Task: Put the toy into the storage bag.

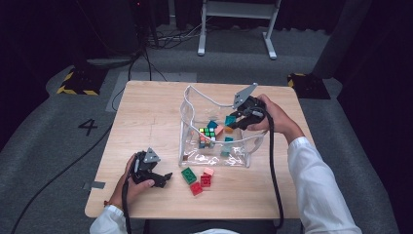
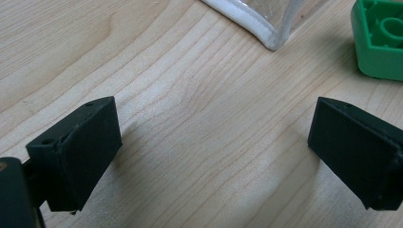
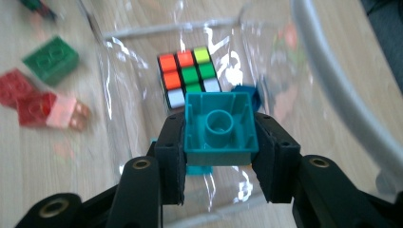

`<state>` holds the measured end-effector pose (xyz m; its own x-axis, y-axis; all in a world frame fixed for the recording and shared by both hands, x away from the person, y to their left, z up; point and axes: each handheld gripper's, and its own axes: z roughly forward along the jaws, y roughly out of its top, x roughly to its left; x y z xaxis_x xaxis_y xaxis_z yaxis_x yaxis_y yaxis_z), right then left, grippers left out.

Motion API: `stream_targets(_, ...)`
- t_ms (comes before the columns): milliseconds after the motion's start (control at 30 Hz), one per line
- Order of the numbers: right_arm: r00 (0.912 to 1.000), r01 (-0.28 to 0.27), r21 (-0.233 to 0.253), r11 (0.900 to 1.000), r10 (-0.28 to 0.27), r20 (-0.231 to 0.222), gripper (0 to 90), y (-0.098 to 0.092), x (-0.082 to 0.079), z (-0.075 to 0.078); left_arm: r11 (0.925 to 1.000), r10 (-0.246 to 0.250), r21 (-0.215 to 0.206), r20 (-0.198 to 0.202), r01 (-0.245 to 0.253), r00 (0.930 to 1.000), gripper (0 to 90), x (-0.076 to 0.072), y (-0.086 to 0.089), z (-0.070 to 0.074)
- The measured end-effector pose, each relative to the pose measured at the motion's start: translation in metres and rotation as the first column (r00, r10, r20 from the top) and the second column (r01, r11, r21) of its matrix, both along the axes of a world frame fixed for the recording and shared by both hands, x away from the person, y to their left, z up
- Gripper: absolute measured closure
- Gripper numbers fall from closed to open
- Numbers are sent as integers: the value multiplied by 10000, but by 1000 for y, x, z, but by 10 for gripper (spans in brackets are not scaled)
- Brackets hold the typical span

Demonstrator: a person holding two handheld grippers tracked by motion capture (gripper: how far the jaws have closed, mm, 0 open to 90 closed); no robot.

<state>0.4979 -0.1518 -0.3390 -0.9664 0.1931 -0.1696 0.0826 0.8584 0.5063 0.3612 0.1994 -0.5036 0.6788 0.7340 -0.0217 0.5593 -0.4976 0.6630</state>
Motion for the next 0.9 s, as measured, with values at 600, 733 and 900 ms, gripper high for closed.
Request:
stream_targets(600,9977,497,-1781,9827,-571,-368,593,-31,2,-11,10000,-6,27,-33,6,10000,36,0,0,0)
stream_targets(733,9986,491,-1442,9883,-518,-147,568,-32,1,-10,10000,-1,23,-33,2,10000,36,0,0,0)
stream_targets(900,9980,555,-275,9981,-547,318,488,-40,-5,3,10000,-1,26,-34,1,10000,35,0,0,0)
